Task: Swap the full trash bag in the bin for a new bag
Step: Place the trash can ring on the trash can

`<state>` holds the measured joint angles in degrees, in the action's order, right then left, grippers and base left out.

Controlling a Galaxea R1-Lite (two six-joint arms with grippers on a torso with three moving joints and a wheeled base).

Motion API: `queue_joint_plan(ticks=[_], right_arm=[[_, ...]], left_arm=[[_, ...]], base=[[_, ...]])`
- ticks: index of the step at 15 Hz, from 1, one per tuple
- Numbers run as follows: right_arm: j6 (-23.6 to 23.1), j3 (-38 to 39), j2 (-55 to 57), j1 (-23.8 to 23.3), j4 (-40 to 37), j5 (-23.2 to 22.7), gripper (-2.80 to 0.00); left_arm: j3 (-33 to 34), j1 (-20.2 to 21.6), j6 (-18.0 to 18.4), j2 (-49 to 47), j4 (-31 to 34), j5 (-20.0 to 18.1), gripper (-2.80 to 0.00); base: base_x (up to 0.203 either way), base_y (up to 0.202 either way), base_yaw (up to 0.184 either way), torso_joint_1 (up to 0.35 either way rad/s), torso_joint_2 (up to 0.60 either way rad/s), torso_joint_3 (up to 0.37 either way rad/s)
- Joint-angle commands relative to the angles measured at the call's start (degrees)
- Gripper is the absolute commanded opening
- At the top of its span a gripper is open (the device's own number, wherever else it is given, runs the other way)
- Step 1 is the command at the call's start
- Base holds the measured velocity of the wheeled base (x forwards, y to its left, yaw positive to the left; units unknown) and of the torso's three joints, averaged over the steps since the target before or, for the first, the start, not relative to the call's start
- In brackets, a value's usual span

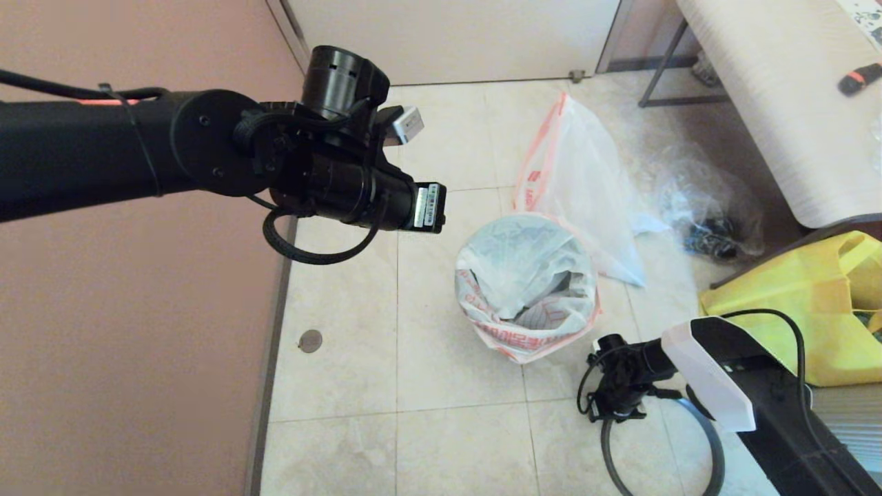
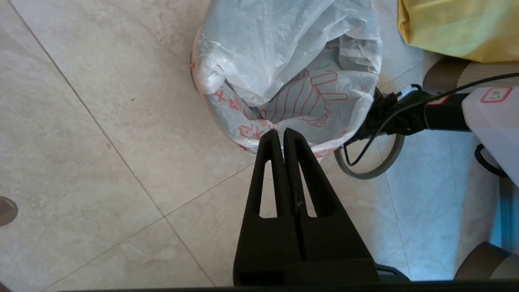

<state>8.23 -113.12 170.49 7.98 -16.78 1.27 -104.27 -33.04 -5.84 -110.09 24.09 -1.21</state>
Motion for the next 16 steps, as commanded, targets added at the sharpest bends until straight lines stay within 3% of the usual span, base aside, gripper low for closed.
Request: queue_joint_plan(ticks=[1,5,7,13,15,16], right_arm=[[0.12,0.25,-0.36,0.10,-0.07,-0.04,-2.80],[0.30,0.69,-2.61,0.01,-3.76,0.02,-2.80],[2.62,0.99,-6.20,-0.09,-4.79,0.30,-2.80],[12.42,9.83,-34.94,-0.77,-4.73,2.35,-2.80],[13.83,12.49,-44.70,0.55,-4.87,8.18,-2.80],[12.84,12.44,-47.96,1.74,-4.90,16.20,-2.80]], left_arm=[[0.03,0.07,-0.05,-0.12,0.16,0.04,-2.80],[0.03,-0.01,-0.05,0.05,0.16,0.06,-2.80],[0.38,-0.10,-0.05,0.34,0.16,-0.02,-2.80],[0.31,-0.10,-0.05,1.45,0.63,0.70,-2.80],[0.39,-0.07,-0.18,2.34,0.85,0.82,-2.80],[0.54,-0.02,-0.27,3.29,1.02,0.83,-2.80]], base=[[0.000,0.000,0.000,0.000,0.00,0.000],[0.000,0.000,0.000,0.000,0.00,0.000],[0.000,0.000,0.000,0.000,0.00,0.000],[0.000,0.000,0.000,0.000,0.00,0.000],[0.000,0.000,0.000,0.000,0.00,0.000],[0.000,0.000,0.000,0.000,0.00,0.000]])
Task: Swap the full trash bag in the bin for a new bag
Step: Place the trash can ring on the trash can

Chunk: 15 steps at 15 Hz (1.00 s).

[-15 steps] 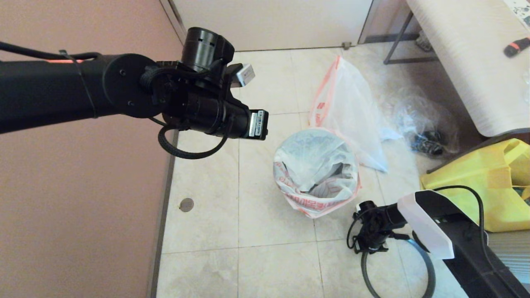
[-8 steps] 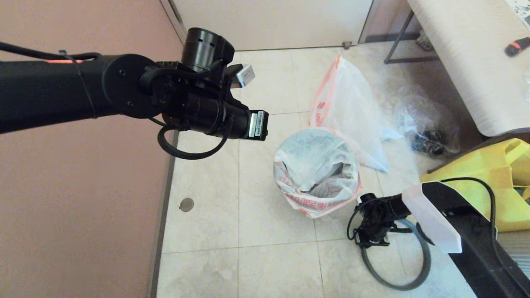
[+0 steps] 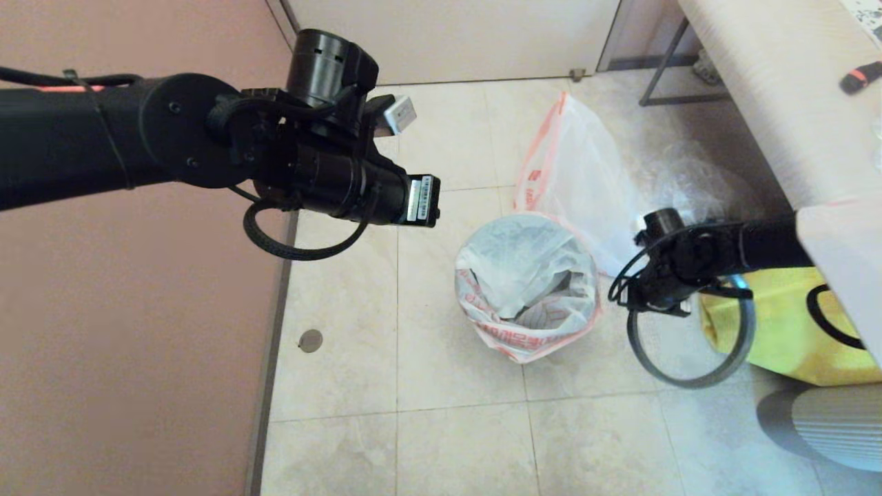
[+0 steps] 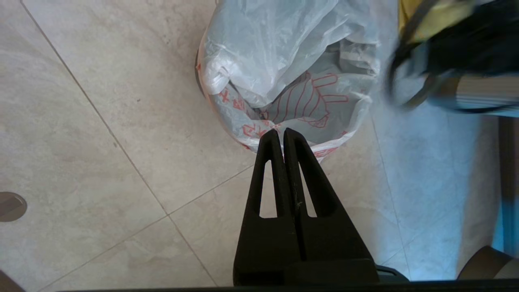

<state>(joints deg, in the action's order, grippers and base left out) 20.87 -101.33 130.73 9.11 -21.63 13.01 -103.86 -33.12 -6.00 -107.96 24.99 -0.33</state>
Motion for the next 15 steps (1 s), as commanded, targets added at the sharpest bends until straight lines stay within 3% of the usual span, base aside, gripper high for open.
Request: queue_joint_plan(ticks=[1,2,4,6,9,13,15], right_arm=[[-1.89,-0.82,-9.98,2.27,-0.04,11.67,-2.80],[-3.81,-4.16,-10.76,4.01,-0.13,14.62,-2.80],[-9.08,-11.18,-11.68,9.32,-0.48,16.27,-2.80],[-15.38,-11.87,-12.33,16.23,-1.15,16.59,-2.80],[-29.39,-11.83,-12.20,22.13,-1.94,15.89,-2.80],[-40.65,-8.98,-12.18,24.30,-7.13,13.22,-2.80],[-42.35,-8.05,-9.77,24.99,-7.18,13.22,-2.80]], left_arm=[[0.36,0.14,-0.16,2.22,0.30,-0.09,-2.80],[0.58,0.31,-0.22,3.46,0.38,-0.10,-2.80],[2.13,0.65,-0.10,6.29,0.36,-0.37,-2.80],[3.23,0.73,0.18,8.30,0.40,-0.38,-2.80],[3.87,1.54,0.28,10.92,0.77,-0.37,-2.80],[3.48,7.20,0.38,13.53,0.70,-1.11,-2.80],[3.05,8.26,0.37,13.57,0.68,-2.22,-2.80]], base=[[0.000,0.000,0.000,0.000,0.00,0.000],[0.000,0.000,0.000,0.000,0.00,0.000],[0.000,0.000,0.000,0.000,0.00,0.000],[0.000,0.000,0.000,0.000,0.00,0.000],[0.000,0.000,0.000,0.000,0.00,0.000],[0.000,0.000,0.000,0.000,0.00,0.000],[0.000,0.000,0.000,0.000,0.00,0.000]])
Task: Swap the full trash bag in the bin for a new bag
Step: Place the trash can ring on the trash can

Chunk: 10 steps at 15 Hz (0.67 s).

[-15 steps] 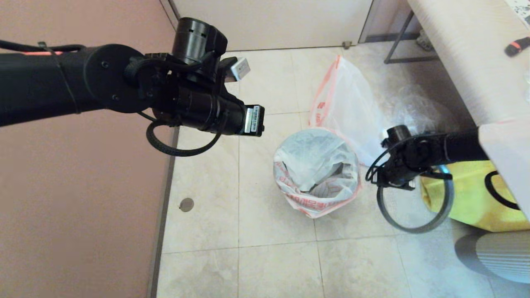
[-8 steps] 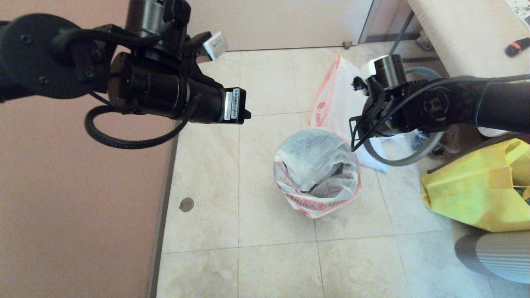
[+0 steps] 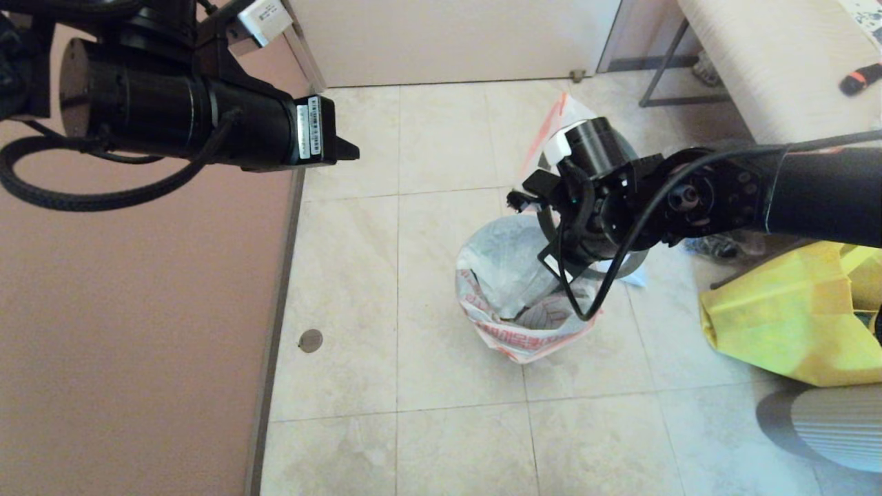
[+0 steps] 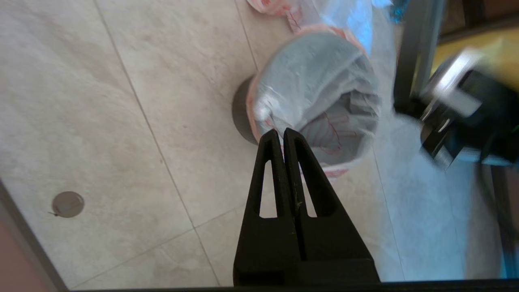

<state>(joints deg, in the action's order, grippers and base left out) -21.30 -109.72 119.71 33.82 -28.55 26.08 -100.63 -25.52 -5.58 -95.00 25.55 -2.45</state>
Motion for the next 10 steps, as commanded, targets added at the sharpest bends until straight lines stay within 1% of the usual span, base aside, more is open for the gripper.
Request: queue_joint_plan(ticks=[1,3,5,6,8,10], right_arm=[[-0.29,1.81,2.24,0.47,-0.14,0.23,-2.80],[-0.51,3.29,4.75,1.03,0.90,0.24,-2.80],[-1.55,3.42,7.96,1.67,4.81,0.34,-2.80],[-2.86,3.42,9.36,2.78,6.98,0.92,-2.80],[-5.54,2.43,11.26,5.90,10.15,5.11,-2.80],[-6.19,1.81,11.67,7.97,9.28,6.48,-2.80]], left_arm=[[-0.27,0.90,-0.04,0.73,0.08,-0.04,-2.80],[-0.87,2.39,-0.11,1.11,0.10,-0.18,-2.80],[-0.86,2.85,-0.13,1.71,0.14,-0.22,-2.80],[-0.49,2.68,-0.13,2.34,0.23,-0.46,-2.80],[0.50,2.33,-0.13,3.99,0.37,-2.77,-2.80],[1.45,2.37,-0.04,5.68,0.46,-5.04,-2.80]], base=[[0.000,0.000,0.000,0.000,0.00,0.000],[0.000,0.000,0.000,0.000,0.00,0.000],[0.000,0.000,0.000,0.000,0.00,0.000],[0.000,0.000,0.000,0.000,0.00,0.000],[0.000,0.000,0.000,0.000,0.00,0.000],[0.000,0.000,0.000,0.000,0.00,0.000]])
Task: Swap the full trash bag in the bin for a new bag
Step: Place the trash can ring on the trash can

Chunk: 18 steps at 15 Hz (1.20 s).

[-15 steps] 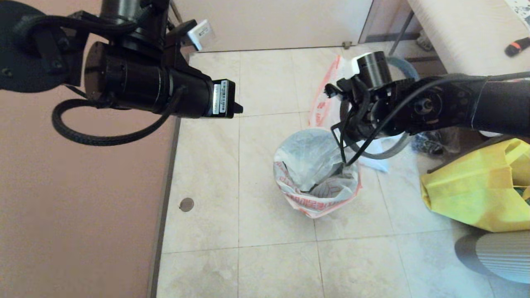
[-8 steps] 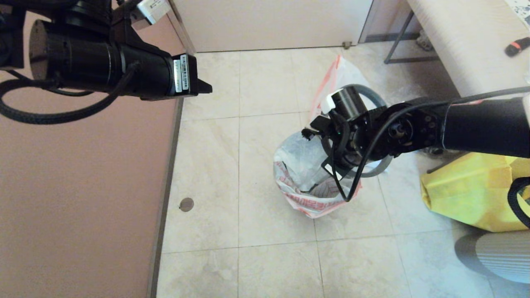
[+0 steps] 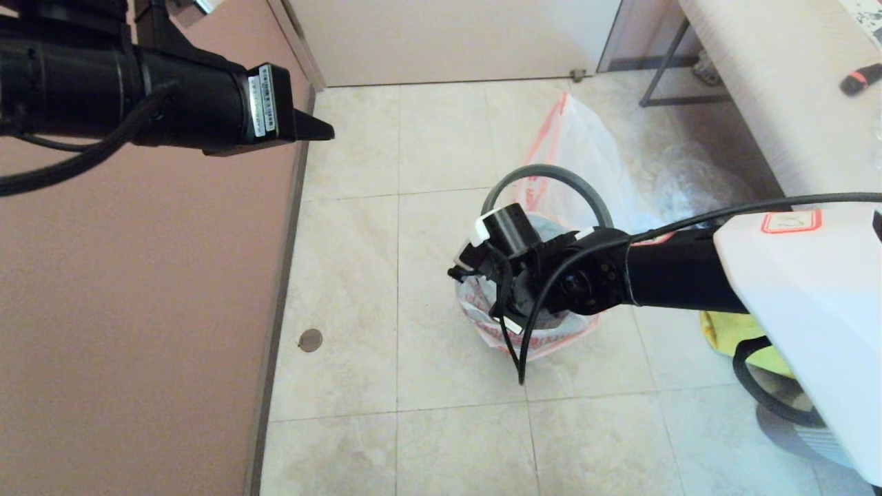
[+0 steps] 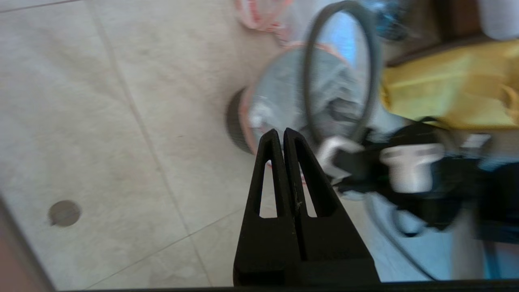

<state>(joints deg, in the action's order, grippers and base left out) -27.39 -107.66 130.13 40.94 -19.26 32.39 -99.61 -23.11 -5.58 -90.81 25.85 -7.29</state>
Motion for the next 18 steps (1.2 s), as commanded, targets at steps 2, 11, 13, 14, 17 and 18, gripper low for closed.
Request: queue_joint_plan(ticks=[2,11,13,14,17,18], right_arm=[[-0.59,-0.33,1.30,2.65,-2.21,0.81,-2.80],[-1.94,-3.05,2.79,5.29,-14.07,5.68,-2.80],[-2.27,-5.29,6.01,4.87,-14.10,5.74,-2.80],[-2.58,-5.62,7.26,4.49,-13.95,5.75,-2.80],[-2.85,-5.91,11.76,3.43,-11.44,5.76,-2.80],[-3.16,-6.01,13.25,2.72,-7.88,5.76,-2.80]], left_arm=[[0.98,-0.09,0.00,2.57,0.25,-1.10,-2.80],[1.18,-0.09,0.04,2.84,0.25,-1.23,-2.80],[1.18,-0.09,0.03,2.95,0.18,-1.23,-2.80],[1.18,-0.09,0.05,2.92,0.17,-1.23,-2.80],[1.18,-0.27,0.05,2.57,0.17,-1.23,-2.80],[1.25,-0.81,0.05,2.62,0.17,-1.23,-2.80]], base=[[0.000,0.000,0.000,0.000,0.00,0.000],[0.000,0.000,0.000,0.000,0.00,0.000],[0.000,0.000,0.000,0.000,0.00,0.000],[0.000,0.000,0.000,0.000,0.00,0.000],[0.000,0.000,0.000,0.000,0.00,0.000],[0.000,0.000,0.000,0.000,0.00,0.000]])
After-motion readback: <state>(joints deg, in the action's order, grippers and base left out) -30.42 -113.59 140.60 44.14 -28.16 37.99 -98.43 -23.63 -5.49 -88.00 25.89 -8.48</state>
